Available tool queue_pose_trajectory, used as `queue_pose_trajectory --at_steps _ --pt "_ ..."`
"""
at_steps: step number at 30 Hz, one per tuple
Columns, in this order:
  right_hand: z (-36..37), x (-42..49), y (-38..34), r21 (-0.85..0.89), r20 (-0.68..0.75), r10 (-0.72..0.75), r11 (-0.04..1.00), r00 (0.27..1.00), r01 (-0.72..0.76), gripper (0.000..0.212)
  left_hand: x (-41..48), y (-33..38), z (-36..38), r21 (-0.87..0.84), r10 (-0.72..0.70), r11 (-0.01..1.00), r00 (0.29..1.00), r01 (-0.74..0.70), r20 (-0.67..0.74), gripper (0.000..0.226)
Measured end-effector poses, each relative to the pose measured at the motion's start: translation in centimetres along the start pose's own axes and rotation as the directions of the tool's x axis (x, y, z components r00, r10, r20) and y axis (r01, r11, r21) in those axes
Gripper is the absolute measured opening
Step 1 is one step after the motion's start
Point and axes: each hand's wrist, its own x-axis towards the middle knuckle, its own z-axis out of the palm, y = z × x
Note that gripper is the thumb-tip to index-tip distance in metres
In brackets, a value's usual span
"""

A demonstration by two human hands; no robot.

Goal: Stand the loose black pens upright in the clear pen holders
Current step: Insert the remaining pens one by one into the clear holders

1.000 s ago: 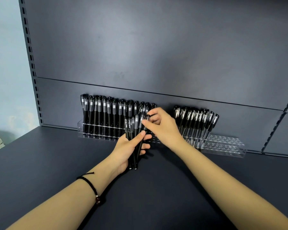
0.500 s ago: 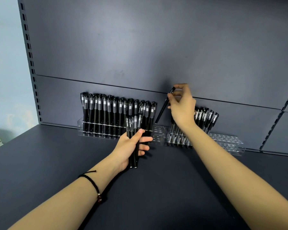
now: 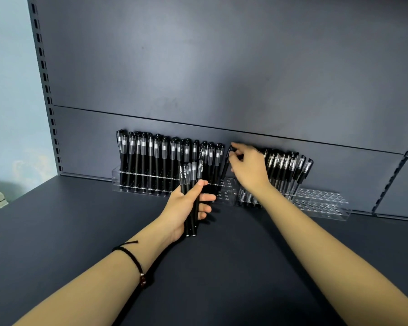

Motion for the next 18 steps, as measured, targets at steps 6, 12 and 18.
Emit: queue_pose_trajectory --at_steps 6,12,18 --pt "0.4 -2.7 -2.3 0.108 0.048 -0.103 0.989 0.994 0.097 0.015 0.0 -0.2 0.2 0.034 0.019 0.999 0.999 -0.020 0.029 0.021" --pt "1.2 -4.3 -3.0 0.210 0.206 -0.033 0.978 0.978 -0.011 0.022 -0.4 0.0 0.2 0.020 0.026 0.999 0.998 -0.027 0.066 0.019" --pt "0.1 -4.2 -3.5 0.402 0.273 0.076 0.897 0.959 -0.186 0.027 -0.3 -0.1 0.1 0.006 0.027 1.000 0.998 -0.028 0.064 0.037"
